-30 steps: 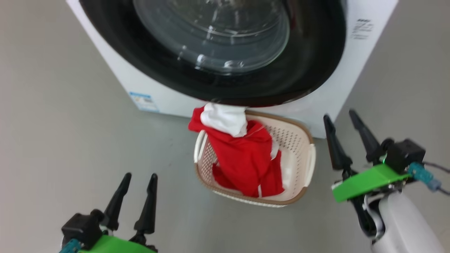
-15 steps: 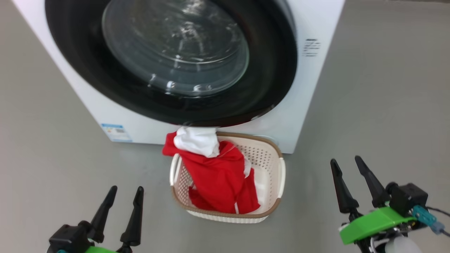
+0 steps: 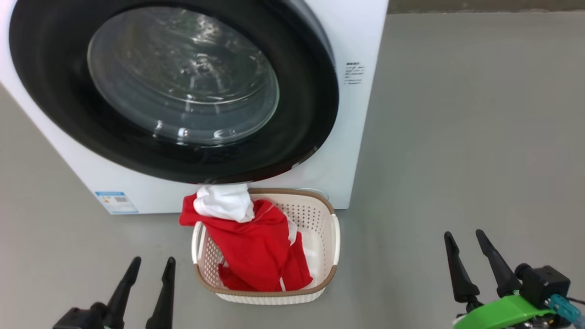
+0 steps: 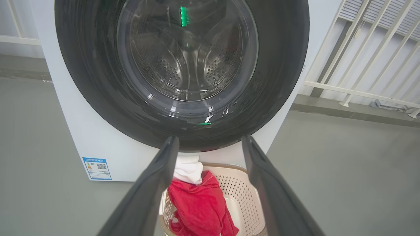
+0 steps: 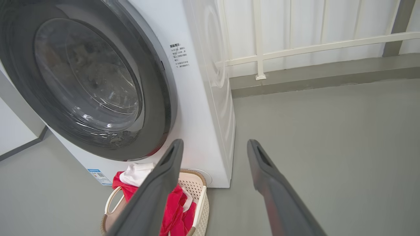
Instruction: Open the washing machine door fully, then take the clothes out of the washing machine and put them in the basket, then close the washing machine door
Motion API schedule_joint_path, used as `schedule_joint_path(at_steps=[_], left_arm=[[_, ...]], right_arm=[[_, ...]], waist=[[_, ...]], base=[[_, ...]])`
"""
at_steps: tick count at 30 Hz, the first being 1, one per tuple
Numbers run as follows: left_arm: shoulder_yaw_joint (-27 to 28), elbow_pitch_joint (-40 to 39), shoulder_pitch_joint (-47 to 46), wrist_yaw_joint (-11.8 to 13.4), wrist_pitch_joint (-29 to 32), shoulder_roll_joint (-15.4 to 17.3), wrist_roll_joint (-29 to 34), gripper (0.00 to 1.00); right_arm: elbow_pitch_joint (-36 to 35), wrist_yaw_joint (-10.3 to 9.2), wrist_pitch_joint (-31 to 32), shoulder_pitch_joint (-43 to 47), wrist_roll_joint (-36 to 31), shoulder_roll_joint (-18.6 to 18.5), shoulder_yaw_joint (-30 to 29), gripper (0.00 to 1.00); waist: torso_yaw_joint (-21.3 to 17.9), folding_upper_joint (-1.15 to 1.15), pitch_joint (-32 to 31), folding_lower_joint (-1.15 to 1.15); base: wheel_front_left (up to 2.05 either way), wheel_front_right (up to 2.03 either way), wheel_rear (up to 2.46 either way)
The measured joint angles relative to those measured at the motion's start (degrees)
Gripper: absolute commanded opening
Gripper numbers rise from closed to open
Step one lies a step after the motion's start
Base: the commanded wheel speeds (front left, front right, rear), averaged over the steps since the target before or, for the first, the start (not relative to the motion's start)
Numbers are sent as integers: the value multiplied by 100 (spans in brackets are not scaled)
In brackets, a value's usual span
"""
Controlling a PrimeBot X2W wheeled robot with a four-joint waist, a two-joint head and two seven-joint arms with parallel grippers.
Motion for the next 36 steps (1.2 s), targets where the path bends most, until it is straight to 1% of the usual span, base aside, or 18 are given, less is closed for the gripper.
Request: schedule_joint_path(at_steps=[11,25,26,32,36], left_arm=[[93,-29,185,0,0,21,0,100],[170,-9,187,0,0,11,-11,100],[168,-8,192,0,0,12,-51,0],[65,377,304,9,38,-197,-57,0],[62,405,319,9,87,-244,-256,0]], right_arm=[[-140,0,0,320,-7,24,-214,100],[-152,0,0,324,-7,59,-226,100],[-152,0,0,324,-7,60,-224,0],[269,1,9,329,-2,181,-208,0],[291,1,60,343,162,185,-209,0]], waist=[[-249,0,-154,0],[-245,0,-192,0],[-244,0,-195,0],[-244,0,-197,0],[-253,0,-207,1]], base=[[0,0,0],[0,0,0],[0,0,0],[0,0,0],[0,0,0]])
